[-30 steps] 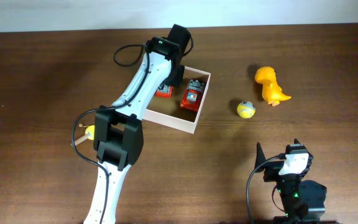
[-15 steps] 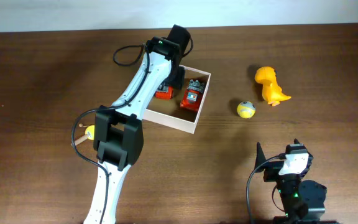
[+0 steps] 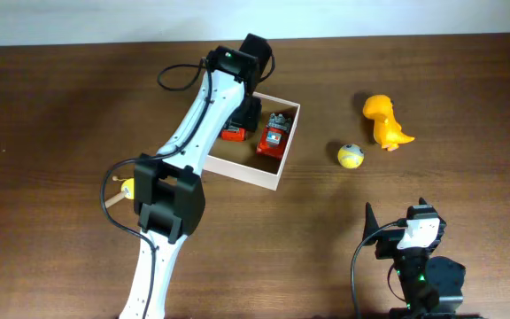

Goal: Pack container
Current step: 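Lower the truck into the box's left side beside the first truck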

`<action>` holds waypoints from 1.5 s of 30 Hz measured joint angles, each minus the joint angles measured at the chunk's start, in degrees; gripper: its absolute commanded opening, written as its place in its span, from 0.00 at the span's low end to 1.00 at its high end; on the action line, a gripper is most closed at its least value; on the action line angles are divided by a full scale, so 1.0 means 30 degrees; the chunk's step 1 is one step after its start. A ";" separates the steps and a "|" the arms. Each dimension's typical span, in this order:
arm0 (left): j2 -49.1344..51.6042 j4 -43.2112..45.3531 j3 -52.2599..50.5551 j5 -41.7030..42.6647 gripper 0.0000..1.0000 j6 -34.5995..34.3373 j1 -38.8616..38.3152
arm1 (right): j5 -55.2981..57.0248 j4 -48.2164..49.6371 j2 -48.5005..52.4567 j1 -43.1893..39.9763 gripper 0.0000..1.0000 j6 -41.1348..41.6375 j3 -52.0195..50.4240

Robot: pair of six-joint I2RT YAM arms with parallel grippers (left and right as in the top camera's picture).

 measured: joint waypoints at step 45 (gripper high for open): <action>0.0000 -0.2484 -0.1100 -0.2557 0.72 0.0124 0.1501 | 0.0007 0.0000 0.0000 0.0000 0.99 0.0015 0.0000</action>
